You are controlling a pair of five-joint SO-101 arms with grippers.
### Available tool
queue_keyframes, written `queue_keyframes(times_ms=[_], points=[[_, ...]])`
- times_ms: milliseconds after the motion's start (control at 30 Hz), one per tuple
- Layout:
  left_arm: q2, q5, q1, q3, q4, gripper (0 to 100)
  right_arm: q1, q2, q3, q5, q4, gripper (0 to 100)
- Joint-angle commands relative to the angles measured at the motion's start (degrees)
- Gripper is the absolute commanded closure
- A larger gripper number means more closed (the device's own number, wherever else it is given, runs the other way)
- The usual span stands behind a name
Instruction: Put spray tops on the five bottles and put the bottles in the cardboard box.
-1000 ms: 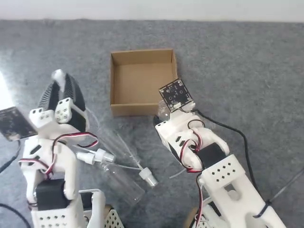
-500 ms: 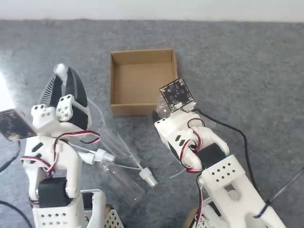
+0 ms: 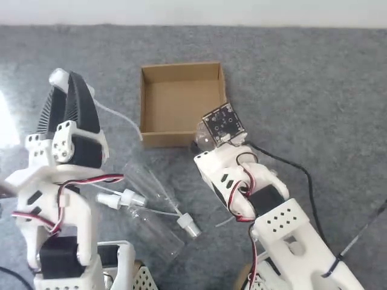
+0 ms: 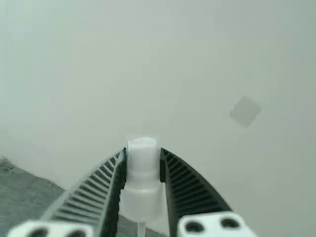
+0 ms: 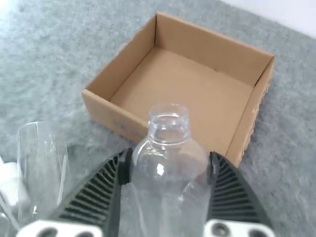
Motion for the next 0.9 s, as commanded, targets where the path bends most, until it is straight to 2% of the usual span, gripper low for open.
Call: queue_keyframes(times_ms=[0,267,500,867], points=[[-0.18,4.13,-0.26,-0.92,-1.85,99,-0.66,-1.71,1.32,0.97,-7.34,86.8],[-0.18,4.66,-0.26,1.19,-4.13,99,-1.36,-1.63,2.64,0.97,-12.44,86.8],[-0.18,4.66,-0.26,6.55,-10.64,99,-8.22,-1.63,4.66,9.05,-12.53,86.9],[-0.18,6.68,-0.26,8.13,-11.16,99,-10.07,-1.63,5.19,8.97,-12.44,86.8]])
